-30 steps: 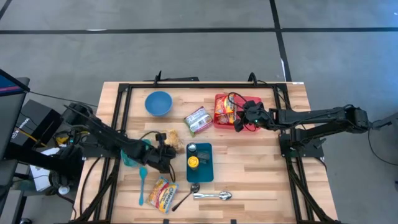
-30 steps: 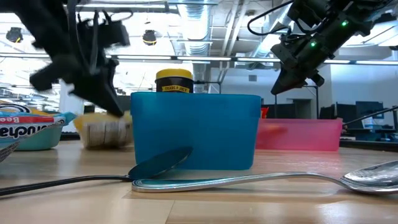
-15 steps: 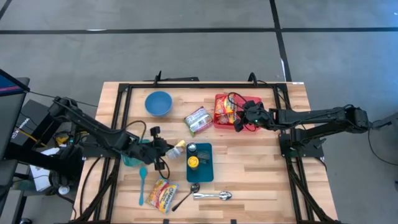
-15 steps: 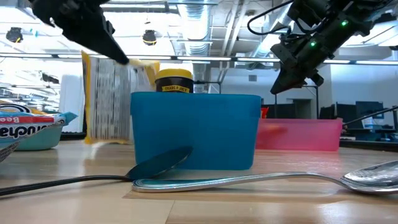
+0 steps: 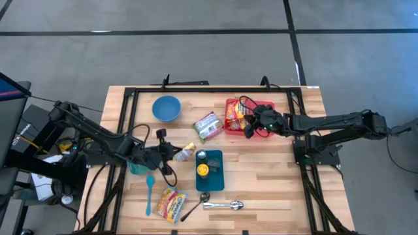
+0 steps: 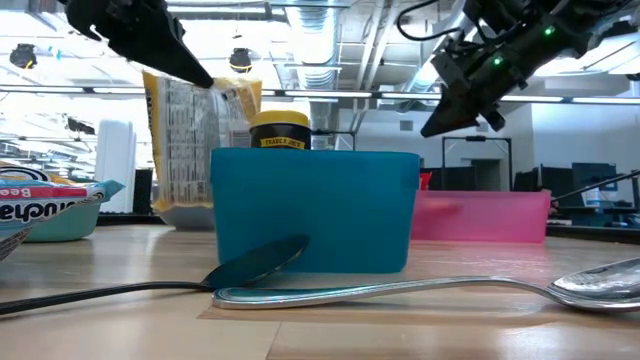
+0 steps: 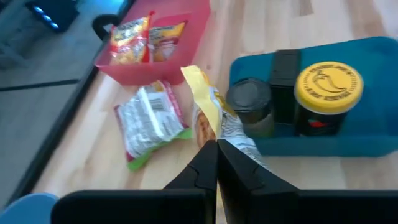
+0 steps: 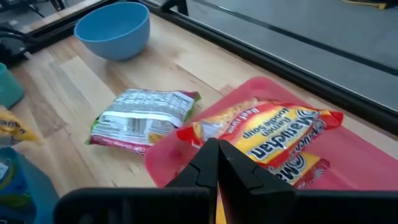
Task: Pick & Place Food Item
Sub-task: Put the yellow noodle pack into the red bin
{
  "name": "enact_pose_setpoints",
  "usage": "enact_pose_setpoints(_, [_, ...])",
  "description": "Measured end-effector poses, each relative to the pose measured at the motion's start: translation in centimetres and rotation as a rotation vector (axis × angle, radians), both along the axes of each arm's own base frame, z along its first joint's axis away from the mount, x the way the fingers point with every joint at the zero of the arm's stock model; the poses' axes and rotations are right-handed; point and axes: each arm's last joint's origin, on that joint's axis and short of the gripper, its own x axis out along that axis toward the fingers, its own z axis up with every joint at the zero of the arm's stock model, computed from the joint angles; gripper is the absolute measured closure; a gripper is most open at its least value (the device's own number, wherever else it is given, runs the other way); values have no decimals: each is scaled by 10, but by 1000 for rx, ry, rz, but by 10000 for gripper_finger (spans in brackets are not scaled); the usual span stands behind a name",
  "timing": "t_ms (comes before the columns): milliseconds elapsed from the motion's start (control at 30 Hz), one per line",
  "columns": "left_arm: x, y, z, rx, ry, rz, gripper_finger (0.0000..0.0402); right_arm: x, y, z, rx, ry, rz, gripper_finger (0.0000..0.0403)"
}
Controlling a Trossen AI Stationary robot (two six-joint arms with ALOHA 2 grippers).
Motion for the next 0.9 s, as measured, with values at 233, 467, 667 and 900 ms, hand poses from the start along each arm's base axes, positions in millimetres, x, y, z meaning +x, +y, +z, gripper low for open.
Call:
enact_pose_setpoints(233, [8, 13, 5, 104, -24, 40, 401, 4, 7, 4, -53, -11, 67, 403])
enact_pose_setpoints(467, [19, 29, 14, 206, -59, 39, 401, 8, 15, 9, -134, -23, 150, 403])
enact_pose_setpoints(667, [28, 44, 21, 208, -92, -57, 401, 12, 17, 16, -206, -56, 219, 403])
enact_pose_setpoints(900, [37, 62, 30, 148, -193, -209, 401, 21, 21, 22, -316, -102, 417, 403])
